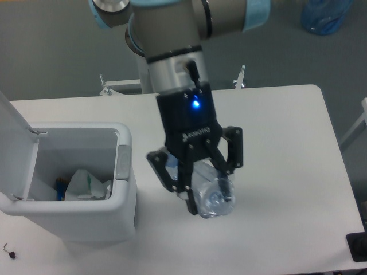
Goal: Place the trash in the trash can
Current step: 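Carry the bottle over the trash can and lower it in, then open the gripper to release the bottle into the can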
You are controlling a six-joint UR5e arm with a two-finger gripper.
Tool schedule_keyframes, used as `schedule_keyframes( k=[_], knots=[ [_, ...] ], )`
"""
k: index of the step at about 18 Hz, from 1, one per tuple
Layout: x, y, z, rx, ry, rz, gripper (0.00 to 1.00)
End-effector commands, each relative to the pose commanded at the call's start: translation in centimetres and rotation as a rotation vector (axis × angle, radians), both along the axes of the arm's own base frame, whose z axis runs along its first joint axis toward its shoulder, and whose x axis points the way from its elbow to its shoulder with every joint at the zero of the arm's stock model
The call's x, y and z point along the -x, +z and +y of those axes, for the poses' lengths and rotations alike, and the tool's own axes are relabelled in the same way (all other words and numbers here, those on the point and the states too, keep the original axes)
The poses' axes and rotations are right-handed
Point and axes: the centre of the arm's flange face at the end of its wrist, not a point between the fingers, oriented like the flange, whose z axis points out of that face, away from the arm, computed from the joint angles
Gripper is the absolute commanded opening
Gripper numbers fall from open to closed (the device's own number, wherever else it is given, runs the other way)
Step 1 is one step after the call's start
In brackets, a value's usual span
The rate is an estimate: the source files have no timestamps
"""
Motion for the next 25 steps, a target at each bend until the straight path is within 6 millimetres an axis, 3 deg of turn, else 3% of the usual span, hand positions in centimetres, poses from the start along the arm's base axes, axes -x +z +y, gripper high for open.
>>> schedule_keyframes(
  k=[2, 6, 13, 16, 17, 20, 23, 25],
  knots=[
    [-1.2, 0.5, 0.2, -0.008, -0.017, 0.003, 0.57],
    [-6.1, -0.3, 2.7, 0.005, -0.098, -0.006, 0.57],
    [-14.5, -4.8, 7.1, 0.068, -0.240, -0.053, 0.57],
    [-16.1, -6.7, 7.5, 0.097, -0.261, -0.074, 0.58],
    [-16.0, -7.2, 7.6, 0.106, -0.262, -0.077, 0.63],
    [-15.9, -7.6, 7.8, 0.115, -0.263, -0.076, 1.00],
    [-15.9, -7.4, 7.7, 0.115, -0.266, -0.069, 1.00],
    [-14.5, -8.0, 7.1, 0.143, -0.269, -0.049, 1.00]
  ],
)
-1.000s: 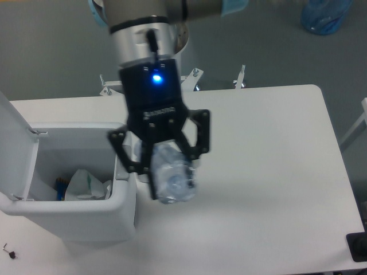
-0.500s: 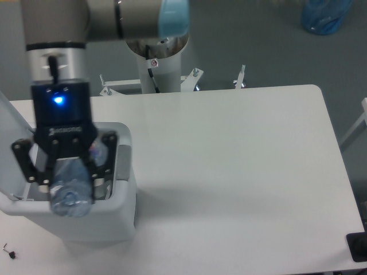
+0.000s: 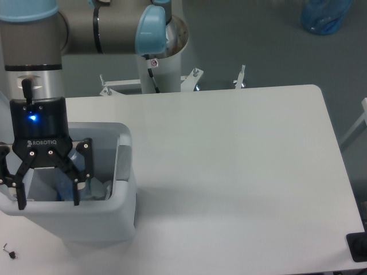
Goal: Place the trash in the trash can
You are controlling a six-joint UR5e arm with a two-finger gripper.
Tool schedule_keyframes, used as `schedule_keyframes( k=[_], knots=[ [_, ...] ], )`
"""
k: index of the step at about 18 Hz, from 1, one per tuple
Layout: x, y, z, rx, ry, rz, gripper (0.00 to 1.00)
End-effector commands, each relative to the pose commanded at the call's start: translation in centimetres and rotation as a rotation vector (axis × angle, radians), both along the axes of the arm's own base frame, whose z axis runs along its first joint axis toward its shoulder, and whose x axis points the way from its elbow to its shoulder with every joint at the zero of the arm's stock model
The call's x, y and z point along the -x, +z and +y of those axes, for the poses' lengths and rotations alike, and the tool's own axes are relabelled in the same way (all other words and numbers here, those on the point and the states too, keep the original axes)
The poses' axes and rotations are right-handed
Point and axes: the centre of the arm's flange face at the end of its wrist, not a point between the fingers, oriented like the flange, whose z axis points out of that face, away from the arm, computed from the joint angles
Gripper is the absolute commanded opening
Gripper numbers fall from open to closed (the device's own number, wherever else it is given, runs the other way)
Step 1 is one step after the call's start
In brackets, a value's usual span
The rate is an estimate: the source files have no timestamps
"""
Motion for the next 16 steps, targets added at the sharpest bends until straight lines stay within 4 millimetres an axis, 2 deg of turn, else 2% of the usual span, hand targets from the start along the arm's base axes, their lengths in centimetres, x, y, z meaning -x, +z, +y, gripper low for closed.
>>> schedule_keyframes(
  k=[2, 6, 9, 11, 13, 14, 16],
  knots=[
    [4.6, 0.0, -1.8, 0.012, 0.052, 0.016, 1.00],
    [11.7, -0.1, -6.5, 0.063, 0.122, 0.062, 1.00],
    [15.1, -0.3, -10.6, 0.177, 0.059, 0.186, 1.00],
    [17.1, -1.4, -13.1, 0.257, 0.042, 0.234, 1.00],
    [17.6, -0.9, -14.6, 0.300, -0.006, 0.289, 1.00],
    [18.1, -1.3, -15.8, 0.327, -0.015, 0.293, 1.00],
    [18.9, -0.9, -19.0, 0.372, -0.035, 0.316, 1.00]
  ],
)
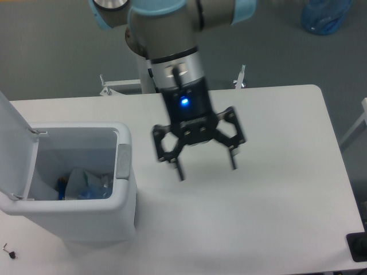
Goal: Place the trash in the trash can
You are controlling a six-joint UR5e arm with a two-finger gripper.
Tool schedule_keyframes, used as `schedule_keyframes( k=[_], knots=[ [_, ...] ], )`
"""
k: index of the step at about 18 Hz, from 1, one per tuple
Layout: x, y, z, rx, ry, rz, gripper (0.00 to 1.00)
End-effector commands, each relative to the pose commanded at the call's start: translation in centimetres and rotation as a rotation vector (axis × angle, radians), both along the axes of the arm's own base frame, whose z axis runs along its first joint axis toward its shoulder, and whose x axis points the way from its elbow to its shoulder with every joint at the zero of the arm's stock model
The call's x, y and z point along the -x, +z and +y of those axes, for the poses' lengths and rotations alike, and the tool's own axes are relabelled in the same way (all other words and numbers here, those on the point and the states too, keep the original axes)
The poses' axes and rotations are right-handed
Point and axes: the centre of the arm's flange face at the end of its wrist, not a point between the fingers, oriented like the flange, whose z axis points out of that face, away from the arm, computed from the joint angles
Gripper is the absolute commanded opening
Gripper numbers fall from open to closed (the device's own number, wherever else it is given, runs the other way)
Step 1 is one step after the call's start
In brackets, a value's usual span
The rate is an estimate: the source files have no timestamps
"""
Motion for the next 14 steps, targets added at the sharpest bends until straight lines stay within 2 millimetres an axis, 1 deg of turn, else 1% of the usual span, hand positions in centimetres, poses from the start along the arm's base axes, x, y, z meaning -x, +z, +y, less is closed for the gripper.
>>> schedule_keyframes(
  k=[3, 6, 11, 12, 14],
  knots=[
    [0.4, -0.3, -4.0, 0.166, -0.131, 0.032, 1.00],
    [1.6, 0.0, -6.6, 0.248, -0.199, 0.025, 1.00],
    [2.9, 0.4, -9.3, 0.282, -0.251, 0.000, 1.00],
    [2.9, 0.6, -9.5, 0.271, -0.254, -0.002, 1.00],
    [3.6, 0.8, -10.3, 0.236, -0.249, -0.011, 1.00]
  ],
)
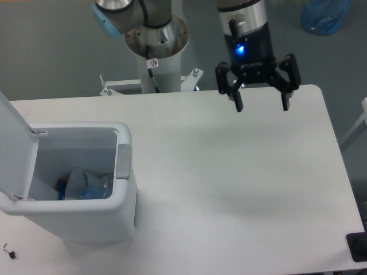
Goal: Place the trash in the trash can
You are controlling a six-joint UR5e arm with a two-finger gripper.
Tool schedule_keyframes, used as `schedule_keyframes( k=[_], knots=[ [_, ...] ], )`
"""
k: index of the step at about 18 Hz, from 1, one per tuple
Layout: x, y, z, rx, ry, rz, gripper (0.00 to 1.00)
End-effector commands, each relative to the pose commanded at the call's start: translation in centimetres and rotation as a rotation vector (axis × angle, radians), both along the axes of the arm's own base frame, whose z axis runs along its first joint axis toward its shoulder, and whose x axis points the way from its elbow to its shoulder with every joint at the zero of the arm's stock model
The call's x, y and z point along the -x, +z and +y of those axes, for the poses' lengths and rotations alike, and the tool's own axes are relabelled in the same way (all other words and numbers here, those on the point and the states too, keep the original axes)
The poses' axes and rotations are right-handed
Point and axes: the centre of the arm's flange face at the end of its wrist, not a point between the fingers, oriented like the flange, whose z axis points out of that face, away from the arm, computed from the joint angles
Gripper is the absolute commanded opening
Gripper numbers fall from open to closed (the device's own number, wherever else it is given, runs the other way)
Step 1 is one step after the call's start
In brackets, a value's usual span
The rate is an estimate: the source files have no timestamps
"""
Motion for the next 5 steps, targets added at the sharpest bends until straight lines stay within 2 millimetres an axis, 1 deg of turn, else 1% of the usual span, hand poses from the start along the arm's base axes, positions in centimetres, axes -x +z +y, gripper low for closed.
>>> schedule_keyframes(
  k=[3, 5],
  knots=[
    [0.53, 0.31, -0.88, -0.025, 0.015, -0.009, 1.00],
    [0.70, 0.25, -0.93, -0.044, 0.016, -0.021, 1.00]
  ],
)
